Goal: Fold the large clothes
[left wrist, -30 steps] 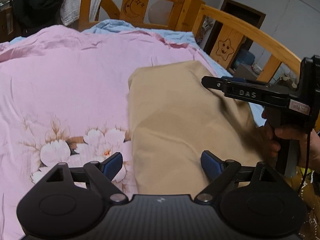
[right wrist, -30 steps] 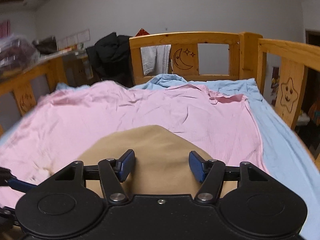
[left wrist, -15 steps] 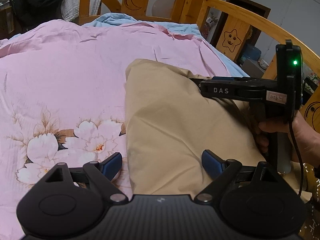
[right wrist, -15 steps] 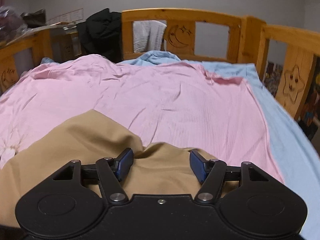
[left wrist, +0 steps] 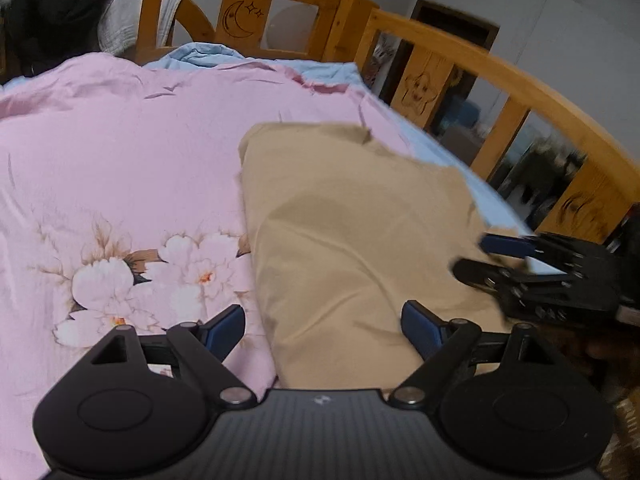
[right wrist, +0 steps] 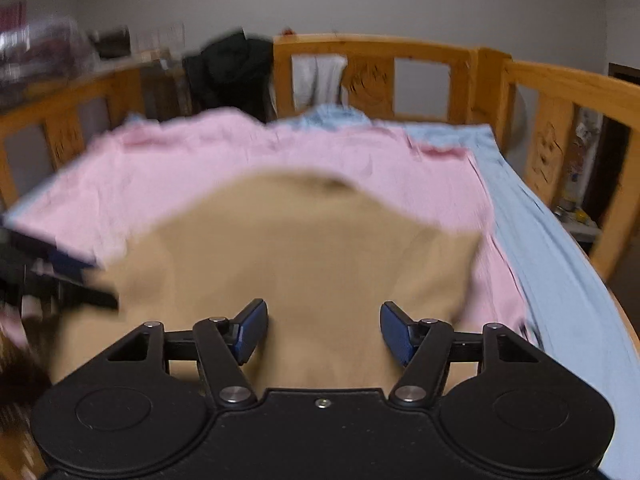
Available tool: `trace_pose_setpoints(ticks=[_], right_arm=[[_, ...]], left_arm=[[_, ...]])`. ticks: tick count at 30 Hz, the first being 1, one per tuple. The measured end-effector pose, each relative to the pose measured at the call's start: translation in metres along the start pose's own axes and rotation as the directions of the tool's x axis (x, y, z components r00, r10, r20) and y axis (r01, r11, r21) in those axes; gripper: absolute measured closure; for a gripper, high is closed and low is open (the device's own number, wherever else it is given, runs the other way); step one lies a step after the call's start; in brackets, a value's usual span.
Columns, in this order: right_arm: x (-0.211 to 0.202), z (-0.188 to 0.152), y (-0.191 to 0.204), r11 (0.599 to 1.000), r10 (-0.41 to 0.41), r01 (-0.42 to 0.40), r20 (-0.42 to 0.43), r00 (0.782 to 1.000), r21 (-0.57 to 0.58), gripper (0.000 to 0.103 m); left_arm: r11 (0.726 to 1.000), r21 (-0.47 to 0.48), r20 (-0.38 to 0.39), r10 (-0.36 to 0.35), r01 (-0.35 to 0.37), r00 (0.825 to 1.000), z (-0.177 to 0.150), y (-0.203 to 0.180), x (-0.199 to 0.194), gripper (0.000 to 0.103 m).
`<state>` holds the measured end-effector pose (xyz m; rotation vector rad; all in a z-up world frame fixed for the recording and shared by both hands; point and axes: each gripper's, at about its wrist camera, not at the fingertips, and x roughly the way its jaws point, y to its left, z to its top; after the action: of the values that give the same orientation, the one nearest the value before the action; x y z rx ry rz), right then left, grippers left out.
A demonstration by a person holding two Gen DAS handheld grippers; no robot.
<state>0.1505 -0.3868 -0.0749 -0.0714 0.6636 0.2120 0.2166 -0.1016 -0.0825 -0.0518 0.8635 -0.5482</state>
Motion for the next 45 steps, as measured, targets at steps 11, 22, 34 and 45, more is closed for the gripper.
trace_pose_setpoints(ticks=[11, 22, 34, 45], right_arm=[[-0.025, -0.026, -0.012, 0.991, -0.119, 0.118, 0.028, 0.992, 0.056, 0.039], [-0.053, -0.040, -0.053, 0.953, -0.175, 0.185, -0.063, 0.983, 0.242, 0.024], [-0.043, -0.047, -0.074, 0.899, -0.065, 0.101, -0.098, 0.993, 0.427, 0.016], [-0.050, -0.039, -0.056, 0.948, -0.182, 0.183, -0.029, 0.983, 0.260, 0.060]], left_arm=[[0.998, 0.043, -0.032, 0.039, -0.038, 0.999, 0.010, -0.018, 0.006, 0.022], [0.996, 0.068, 0.011, 0.054, -0.054, 0.998, -0.002, -0.026, -0.004, 0.018], [0.992, -0.018, -0.054, 0.121, -0.122, 0.991, 0.005, -0.020, 0.004, 0.003], [0.992, -0.042, -0.058, 0.116, -0.118, 0.992, 0.007, -0.021, 0.006, 0.001]])
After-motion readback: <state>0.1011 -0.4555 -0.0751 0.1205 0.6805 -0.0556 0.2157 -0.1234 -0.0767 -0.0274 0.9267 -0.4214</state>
